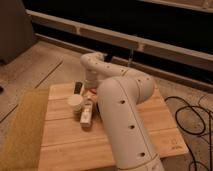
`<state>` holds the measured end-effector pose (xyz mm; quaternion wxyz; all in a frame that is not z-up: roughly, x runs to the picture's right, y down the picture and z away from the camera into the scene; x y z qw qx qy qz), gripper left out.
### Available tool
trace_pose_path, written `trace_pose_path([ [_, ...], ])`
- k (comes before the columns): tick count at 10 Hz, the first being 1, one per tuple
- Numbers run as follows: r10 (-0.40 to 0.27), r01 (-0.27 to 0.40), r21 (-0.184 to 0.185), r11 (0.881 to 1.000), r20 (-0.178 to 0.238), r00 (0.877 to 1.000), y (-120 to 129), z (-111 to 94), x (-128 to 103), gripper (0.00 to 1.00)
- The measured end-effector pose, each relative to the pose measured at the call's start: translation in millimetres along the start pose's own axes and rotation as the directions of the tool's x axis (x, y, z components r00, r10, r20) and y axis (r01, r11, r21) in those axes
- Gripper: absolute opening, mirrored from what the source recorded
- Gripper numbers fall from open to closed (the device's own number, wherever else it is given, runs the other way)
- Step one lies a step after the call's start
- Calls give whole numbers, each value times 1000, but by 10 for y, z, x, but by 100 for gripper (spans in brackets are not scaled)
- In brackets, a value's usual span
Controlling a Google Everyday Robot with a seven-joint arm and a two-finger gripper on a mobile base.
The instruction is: Stand the bottle upright
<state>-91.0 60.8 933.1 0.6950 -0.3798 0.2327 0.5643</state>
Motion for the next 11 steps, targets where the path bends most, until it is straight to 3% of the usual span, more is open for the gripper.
trace_pose_path([
  [6,18,-18,2,1000,-29,999,8,89,66,71],
  [11,12,-12,-11,1000,-38,999,8,140,46,20],
])
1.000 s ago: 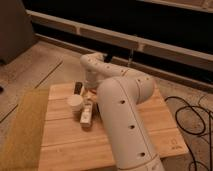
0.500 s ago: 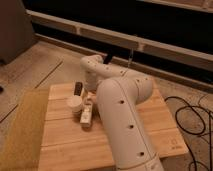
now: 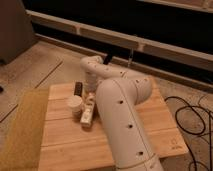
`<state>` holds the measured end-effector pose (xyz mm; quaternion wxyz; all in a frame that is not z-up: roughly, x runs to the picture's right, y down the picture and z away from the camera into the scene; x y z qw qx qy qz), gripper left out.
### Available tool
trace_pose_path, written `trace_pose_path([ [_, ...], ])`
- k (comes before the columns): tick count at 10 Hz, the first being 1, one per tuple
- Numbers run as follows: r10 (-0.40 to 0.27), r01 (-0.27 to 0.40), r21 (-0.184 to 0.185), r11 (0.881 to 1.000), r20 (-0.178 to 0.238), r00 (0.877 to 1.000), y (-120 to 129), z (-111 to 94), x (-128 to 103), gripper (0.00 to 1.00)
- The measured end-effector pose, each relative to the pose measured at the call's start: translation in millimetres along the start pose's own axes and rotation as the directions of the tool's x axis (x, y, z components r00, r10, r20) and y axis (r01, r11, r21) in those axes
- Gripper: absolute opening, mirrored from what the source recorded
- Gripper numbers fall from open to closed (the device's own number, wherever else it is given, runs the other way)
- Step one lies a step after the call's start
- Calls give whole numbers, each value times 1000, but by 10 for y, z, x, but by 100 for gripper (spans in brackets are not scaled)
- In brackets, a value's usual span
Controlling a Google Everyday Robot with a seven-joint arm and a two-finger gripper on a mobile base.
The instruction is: Stand the bottle upright
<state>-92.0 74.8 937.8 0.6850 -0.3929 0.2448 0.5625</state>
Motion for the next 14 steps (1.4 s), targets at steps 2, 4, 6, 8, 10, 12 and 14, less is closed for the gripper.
trace_pose_path([
  [2,-1,1,2,1000,8,1000,-13,-13,-22,2],
  [4,1,-2,16,1000,64,998,-48,-206,-115,0],
  [6,-5,-1,43,999,148,989,-70,-551,-208,0],
  [8,-32,15,73,997,242,970,-38,-950,-260,0],
  [10,-58,35,88,996,283,957,20,-1109,-244,0],
  [12,-94,57,121,991,323,942,73,-1234,-219,0],
  [14,-144,70,203,977,377,915,53,-1344,-273,0],
])
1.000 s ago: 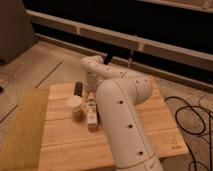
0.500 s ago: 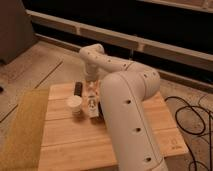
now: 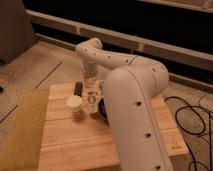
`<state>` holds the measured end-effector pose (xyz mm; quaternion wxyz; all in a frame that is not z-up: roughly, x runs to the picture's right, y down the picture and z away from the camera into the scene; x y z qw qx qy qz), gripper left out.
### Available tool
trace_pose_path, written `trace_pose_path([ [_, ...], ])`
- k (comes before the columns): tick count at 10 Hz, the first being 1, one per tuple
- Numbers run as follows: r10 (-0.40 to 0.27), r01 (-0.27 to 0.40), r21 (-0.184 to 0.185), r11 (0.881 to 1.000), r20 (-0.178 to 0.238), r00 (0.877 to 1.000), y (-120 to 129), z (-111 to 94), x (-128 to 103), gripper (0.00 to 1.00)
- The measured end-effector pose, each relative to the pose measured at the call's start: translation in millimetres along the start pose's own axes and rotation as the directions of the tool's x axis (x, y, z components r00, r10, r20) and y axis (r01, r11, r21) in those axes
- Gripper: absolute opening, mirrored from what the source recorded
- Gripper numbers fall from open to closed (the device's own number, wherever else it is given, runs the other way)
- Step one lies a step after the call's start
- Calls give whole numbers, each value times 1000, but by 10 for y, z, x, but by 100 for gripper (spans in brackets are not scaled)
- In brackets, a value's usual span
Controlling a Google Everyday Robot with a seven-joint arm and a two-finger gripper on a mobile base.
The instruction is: Stand the bottle upright
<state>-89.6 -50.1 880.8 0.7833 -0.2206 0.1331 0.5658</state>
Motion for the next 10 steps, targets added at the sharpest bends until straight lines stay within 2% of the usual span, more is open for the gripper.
trace_pose_path([
  [3,-52,43,83,996,109,993,-43,-99,-164,0],
  [4,-68,55,92,994,135,989,-21,-107,-198,0],
  [5,-91,77,89,993,166,982,51,-110,-230,0],
  [7,-140,132,53,990,228,963,250,-114,-280,0],
  [8,-160,155,43,987,244,957,306,-114,-284,0],
  [10,-233,238,18,971,285,930,447,-117,-276,0],
])
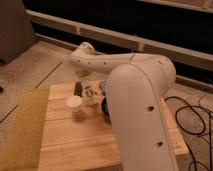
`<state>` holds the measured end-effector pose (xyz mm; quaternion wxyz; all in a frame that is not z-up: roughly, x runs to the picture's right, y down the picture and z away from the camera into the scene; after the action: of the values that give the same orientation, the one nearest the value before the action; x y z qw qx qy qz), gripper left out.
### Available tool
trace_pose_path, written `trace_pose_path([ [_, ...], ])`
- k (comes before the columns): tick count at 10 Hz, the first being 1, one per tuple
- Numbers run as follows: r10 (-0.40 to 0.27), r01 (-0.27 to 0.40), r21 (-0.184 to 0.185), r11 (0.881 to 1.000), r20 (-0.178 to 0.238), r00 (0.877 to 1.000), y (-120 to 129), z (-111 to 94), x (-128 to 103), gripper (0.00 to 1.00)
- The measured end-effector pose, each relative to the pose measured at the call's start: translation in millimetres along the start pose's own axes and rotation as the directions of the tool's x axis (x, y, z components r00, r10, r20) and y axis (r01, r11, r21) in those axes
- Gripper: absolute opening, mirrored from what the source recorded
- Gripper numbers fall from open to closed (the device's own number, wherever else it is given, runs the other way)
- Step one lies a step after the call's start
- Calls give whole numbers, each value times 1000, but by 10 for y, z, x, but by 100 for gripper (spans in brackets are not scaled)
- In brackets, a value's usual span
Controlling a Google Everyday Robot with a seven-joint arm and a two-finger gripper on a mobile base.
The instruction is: Stand the bottle upright
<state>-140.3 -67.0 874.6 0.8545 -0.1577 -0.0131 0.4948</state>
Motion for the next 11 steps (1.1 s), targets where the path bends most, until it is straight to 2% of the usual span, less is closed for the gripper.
trace_pose_path([
  [3,-117,118,-36,992,38,992,89,-53,-59,0],
  [5,-164,167,-40,985,71,984,91,-129,-165,0],
  [8,-180,185,-27,982,136,974,22,-244,-320,0],
  [10,-184,195,-46,980,174,967,26,-283,-297,0],
  [11,-181,198,-73,977,200,963,64,-305,-285,0],
])
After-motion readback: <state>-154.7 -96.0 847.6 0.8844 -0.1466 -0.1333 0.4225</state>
